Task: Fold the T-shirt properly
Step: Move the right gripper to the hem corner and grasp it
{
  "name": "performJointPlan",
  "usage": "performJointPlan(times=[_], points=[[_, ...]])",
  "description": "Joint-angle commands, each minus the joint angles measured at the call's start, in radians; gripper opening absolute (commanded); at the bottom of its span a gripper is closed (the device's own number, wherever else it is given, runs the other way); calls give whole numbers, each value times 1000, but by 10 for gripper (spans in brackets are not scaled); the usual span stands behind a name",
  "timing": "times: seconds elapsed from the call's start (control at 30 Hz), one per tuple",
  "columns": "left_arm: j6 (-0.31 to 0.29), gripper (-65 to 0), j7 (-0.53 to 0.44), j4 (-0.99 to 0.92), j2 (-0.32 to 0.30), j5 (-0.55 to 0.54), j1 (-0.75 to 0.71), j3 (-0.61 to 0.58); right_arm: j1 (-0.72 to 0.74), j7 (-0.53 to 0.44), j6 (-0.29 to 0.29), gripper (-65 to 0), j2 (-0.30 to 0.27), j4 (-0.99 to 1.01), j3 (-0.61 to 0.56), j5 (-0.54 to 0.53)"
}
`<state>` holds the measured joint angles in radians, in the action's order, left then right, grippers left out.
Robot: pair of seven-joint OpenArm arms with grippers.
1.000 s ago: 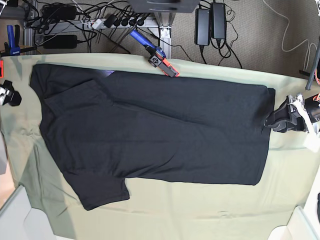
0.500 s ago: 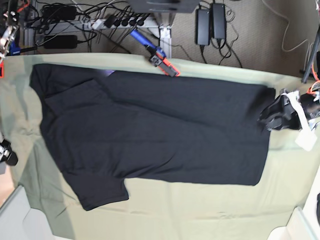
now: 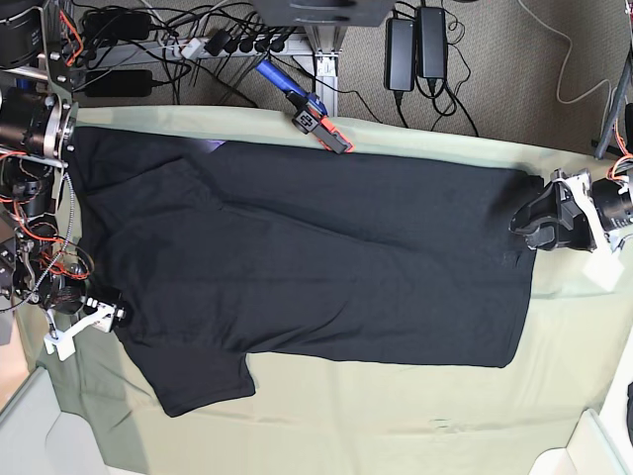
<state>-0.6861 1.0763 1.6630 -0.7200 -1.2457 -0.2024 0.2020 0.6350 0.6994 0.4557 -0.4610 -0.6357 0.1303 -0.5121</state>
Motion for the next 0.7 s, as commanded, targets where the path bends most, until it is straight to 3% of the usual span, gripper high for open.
performJointPlan(times=[0.0, 0.2, 0.4, 0.67], points=[[-12, -307, -19, 13, -23, -17, 11, 10, 27, -4, 52, -243, -13, -13, 0, -18], [-12, -307, -41, 13, -23, -5, 11, 10, 27, 18, 53, -243, -8, -21, 0, -91], [-12, -307, -93, 13, -23, 62, 13, 10, 27, 46, 53, -243, -2, -68, 0, -106], [-12, -307, -93, 12, -23, 62, 16, 10, 26, 66, 53, -243, -1, -86, 0, -117]])
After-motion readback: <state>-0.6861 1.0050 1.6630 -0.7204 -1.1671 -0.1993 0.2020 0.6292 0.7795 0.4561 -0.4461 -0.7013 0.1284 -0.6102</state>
